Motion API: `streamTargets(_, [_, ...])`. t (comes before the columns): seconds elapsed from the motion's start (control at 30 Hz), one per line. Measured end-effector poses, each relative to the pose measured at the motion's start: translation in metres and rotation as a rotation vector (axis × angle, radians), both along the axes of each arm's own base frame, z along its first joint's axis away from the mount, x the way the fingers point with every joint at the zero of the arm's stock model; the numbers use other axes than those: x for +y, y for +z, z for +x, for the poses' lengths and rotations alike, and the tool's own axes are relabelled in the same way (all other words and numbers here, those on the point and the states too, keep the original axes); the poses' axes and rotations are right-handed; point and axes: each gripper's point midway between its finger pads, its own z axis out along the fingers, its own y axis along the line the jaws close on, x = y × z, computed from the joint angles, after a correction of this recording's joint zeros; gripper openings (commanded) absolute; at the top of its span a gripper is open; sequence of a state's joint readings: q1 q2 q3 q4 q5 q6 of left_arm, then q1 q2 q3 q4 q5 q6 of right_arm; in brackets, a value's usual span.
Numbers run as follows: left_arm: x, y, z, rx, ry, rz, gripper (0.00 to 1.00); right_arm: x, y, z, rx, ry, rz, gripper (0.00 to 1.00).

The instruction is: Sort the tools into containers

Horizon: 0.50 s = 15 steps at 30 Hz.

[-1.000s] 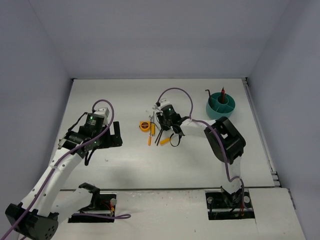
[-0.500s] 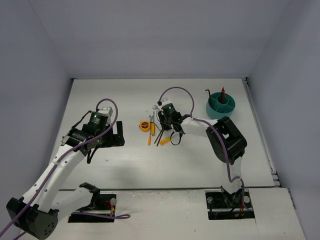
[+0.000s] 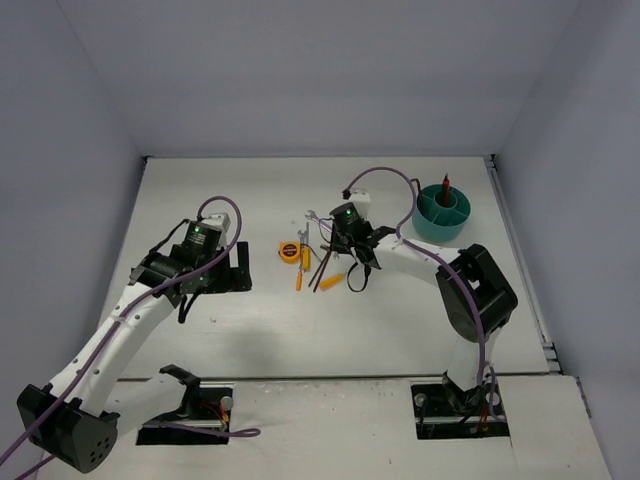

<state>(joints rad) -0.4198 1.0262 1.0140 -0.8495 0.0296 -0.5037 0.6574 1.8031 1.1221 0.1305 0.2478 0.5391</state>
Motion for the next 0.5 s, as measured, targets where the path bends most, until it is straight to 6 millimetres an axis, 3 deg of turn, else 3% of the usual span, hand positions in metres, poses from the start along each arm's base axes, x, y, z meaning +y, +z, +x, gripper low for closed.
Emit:
streamTargets(0.3, [-0.001, 0.001, 0.000, -0.002, -0.002, 0.000, 0.88, 0.025, -0.040, -0.037, 0.122, -0.044, -0.007, 0.31])
streamTargets(0.5, [-0.001, 0.002, 0.000, -0.006, -0.003, -0.002, 0.88, 0.040, -0.049, -0.047, 0.138, -0.066, -0.008, 0.30])
